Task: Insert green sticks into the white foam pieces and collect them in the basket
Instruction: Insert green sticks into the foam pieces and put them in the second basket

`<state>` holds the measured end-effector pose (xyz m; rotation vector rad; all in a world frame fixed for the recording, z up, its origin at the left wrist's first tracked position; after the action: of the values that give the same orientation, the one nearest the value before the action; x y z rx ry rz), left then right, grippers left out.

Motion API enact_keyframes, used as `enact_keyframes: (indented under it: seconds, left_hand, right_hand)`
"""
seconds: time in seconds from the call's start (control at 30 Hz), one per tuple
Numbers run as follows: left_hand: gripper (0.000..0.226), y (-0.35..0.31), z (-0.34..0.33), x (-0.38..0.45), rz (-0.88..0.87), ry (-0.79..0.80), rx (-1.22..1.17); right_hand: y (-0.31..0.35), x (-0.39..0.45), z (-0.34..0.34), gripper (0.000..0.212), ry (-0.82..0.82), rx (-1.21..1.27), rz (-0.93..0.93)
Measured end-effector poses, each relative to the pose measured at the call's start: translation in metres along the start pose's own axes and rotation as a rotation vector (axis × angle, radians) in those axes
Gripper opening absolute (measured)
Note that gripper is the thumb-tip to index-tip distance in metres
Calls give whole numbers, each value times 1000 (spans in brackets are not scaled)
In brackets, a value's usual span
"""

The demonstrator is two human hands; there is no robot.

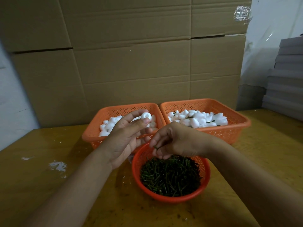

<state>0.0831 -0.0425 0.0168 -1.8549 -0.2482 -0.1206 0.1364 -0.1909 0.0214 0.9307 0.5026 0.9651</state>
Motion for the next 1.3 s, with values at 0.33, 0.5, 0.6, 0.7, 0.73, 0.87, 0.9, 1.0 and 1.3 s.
enact_keyframes:
  seconds: [0.33,0.5,0.6,0.7,0.73,0.87,0.9,1.0,1.3]
  left_hand:
    - [38,3,4,0,-7,-9,56]
    - [36,5,6,2,-14,-80,60]
    - [32,6,5,3,-14,-95,60]
    - [22,8,3,3,-29,-113,115]
    - [18,9,3,2,-33,-136,193]
    - [21,9,1,0,-110,-179,590]
    - [21,8,-1,0,-126,-171,624]
    - [17,3,-8,-2,-180,-123,710]
    - [37,31,-35,-17,-79,380,1516]
  right_hand:
    - [15,-6,8,5,13,389,64]
    - [18,-6,26,13,-205,747,124]
    - [11,-1,32,12,-316,872,105]
    - [4,2,34,8,-374,907,68]
    - [1,3,33,9,-381,868,38]
    - [-11,5,25,8,-357,684,-91]
    - [-11,5,25,7,-352,674,-99]
    - [-10,5,27,10,-362,679,-91]
    - [-3,4,28,17,-416,576,-39]
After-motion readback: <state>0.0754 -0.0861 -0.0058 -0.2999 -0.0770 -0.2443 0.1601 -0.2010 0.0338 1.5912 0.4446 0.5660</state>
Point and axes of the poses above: each hand's wrist, its own x-axis towards the middle knuckle, its own z-axis out of the back of the hand, y = z × x, the point moved 4 cm from there along x, towards the middle knuckle
